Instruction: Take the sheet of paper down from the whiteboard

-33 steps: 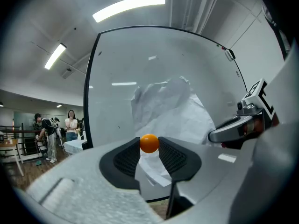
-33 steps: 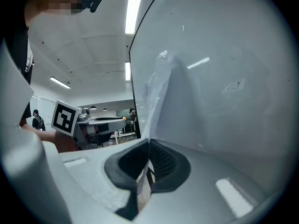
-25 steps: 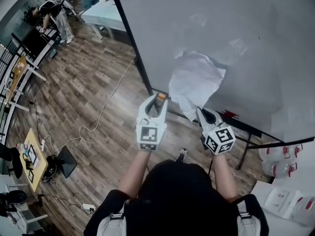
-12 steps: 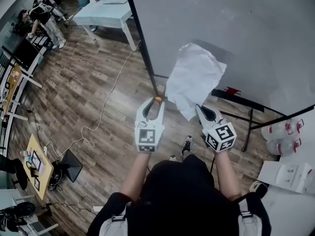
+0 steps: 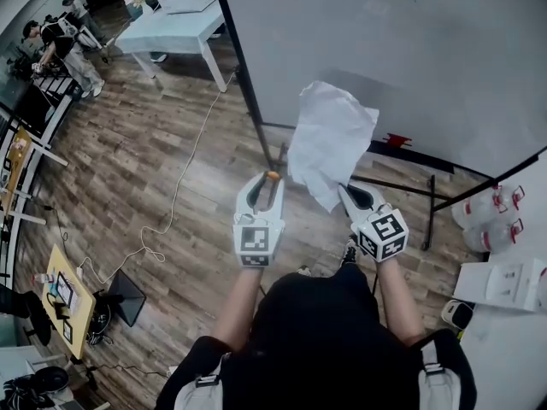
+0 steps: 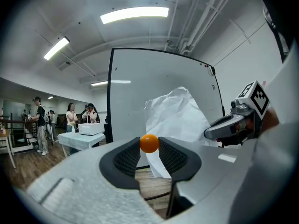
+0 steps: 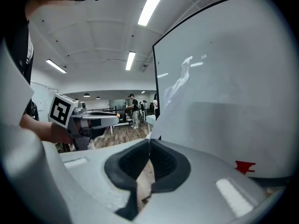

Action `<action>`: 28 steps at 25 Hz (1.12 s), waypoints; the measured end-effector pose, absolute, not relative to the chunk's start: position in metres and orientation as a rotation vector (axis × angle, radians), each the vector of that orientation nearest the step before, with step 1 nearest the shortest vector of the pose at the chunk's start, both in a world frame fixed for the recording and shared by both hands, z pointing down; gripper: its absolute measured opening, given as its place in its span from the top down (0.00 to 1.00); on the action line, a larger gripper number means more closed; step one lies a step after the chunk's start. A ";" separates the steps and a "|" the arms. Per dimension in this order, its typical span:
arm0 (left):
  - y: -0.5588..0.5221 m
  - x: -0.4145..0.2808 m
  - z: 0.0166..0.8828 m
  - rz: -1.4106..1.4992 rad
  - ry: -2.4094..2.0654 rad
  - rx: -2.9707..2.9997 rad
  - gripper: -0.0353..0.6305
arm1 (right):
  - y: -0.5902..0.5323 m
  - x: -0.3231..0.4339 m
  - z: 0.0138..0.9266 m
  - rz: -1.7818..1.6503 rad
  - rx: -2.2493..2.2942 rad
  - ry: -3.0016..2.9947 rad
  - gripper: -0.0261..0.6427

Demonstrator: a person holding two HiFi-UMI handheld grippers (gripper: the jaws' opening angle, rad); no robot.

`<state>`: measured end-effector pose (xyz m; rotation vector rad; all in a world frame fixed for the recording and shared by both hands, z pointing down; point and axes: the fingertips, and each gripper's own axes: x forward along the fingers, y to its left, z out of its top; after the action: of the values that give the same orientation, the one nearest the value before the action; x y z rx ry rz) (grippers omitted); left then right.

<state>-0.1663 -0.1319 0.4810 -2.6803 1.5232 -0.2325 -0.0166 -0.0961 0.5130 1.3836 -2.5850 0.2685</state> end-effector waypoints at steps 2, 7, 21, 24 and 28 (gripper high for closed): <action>-0.131 -0.163 0.484 -0.227 1.533 -2.678 0.75 | -0.096 -0.013 0.516 0.266 1.375 -2.581 0.95; -0.131 -0.159 0.482 -0.224 1.525 -2.681 0.75 | -0.097 -0.009 0.513 0.266 1.382 -2.579 0.96; -0.137 -0.136 0.488 -0.250 1.458 -2.720 0.75 | -0.101 0.012 0.511 0.204 1.465 -2.521 0.95; -0.138 -0.136 0.487 -0.246 1.457 -2.715 0.75 | -0.101 0.013 0.511 0.203 1.470 -2.523 0.96; -0.139 -0.138 0.488 -0.242 1.459 -2.708 0.75 | -0.102 0.013 0.512 0.208 1.472 -2.523 0.96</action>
<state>-0.1378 -0.1386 0.4882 -2.7083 1.4594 -0.2422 0.0130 -0.1020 0.5122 1.4723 -2.5226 0.2075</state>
